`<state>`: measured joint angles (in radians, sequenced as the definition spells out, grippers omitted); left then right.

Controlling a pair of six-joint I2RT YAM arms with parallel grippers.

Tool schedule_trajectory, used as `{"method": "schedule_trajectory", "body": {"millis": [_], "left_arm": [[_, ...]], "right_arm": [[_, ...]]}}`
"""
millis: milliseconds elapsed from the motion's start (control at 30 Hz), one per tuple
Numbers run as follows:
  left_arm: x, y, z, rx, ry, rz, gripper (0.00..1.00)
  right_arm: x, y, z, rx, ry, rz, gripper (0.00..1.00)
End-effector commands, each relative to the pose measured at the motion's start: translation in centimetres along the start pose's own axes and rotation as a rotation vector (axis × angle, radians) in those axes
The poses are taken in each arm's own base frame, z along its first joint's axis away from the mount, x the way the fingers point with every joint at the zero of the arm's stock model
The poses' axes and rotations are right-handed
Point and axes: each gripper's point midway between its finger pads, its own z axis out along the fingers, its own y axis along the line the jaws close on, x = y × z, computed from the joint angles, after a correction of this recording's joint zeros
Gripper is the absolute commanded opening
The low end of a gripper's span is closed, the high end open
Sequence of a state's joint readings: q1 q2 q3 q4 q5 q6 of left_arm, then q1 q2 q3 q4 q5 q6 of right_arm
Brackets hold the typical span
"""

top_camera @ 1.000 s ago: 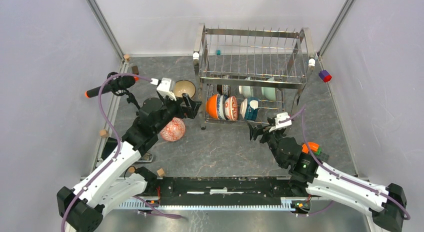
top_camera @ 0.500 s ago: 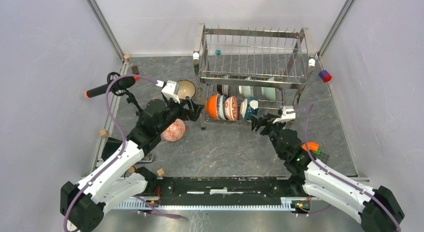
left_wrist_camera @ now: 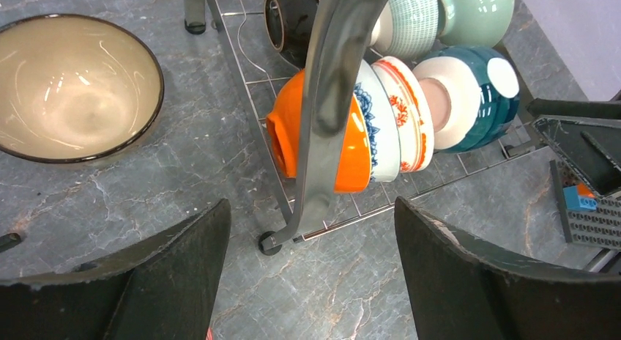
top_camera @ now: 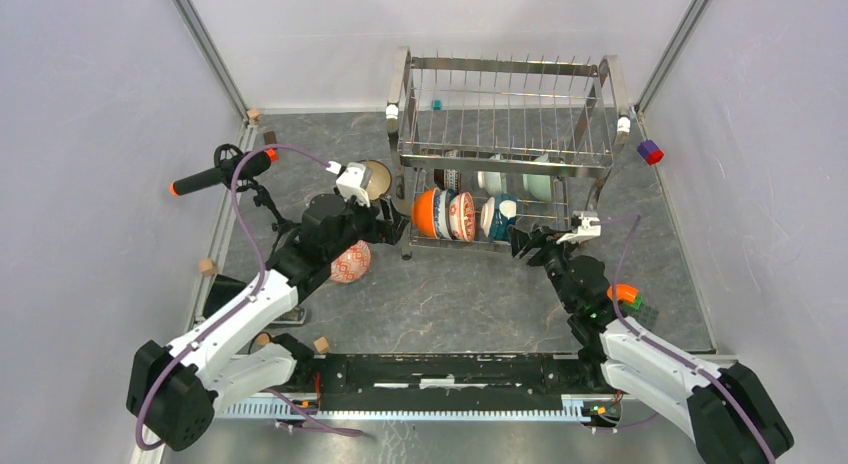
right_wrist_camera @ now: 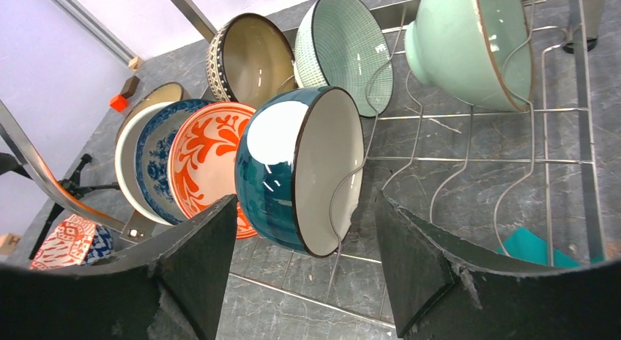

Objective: Unload the bowls from the dish rack
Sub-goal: Pick up the bowl from the dish rack.

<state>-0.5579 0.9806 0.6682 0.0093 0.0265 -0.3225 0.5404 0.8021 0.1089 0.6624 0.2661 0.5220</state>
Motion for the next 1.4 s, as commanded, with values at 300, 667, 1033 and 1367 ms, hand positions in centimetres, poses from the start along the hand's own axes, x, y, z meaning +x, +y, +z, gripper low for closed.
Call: {"method": "schedule_trajectory", "body": {"millis": [300,667,1033,1367], "left_arm": [[-0.5,0.5,1.3,-0.033,0.015,0.002,0.85],[0.2,0.7,1.9,-0.044,0.042,-0.002,0.82],[1.1,1.0,1.9,-0.054,0.077,-0.003,0.80],[1.3,1.0,2.1,-0.057,0.087,-0.010,0.79]], "right_arm": [[-0.5,3.7,1.4,-0.220,0.007,0.075,0.64],[0.2,5.3,1.8,-0.306,0.048,0.104,0.55],[1.0,6.2,2.4,-0.354,0.079,0.147,0.50],[1.6,6.3,3.1,-0.359,0.087,0.167,0.45]]}}
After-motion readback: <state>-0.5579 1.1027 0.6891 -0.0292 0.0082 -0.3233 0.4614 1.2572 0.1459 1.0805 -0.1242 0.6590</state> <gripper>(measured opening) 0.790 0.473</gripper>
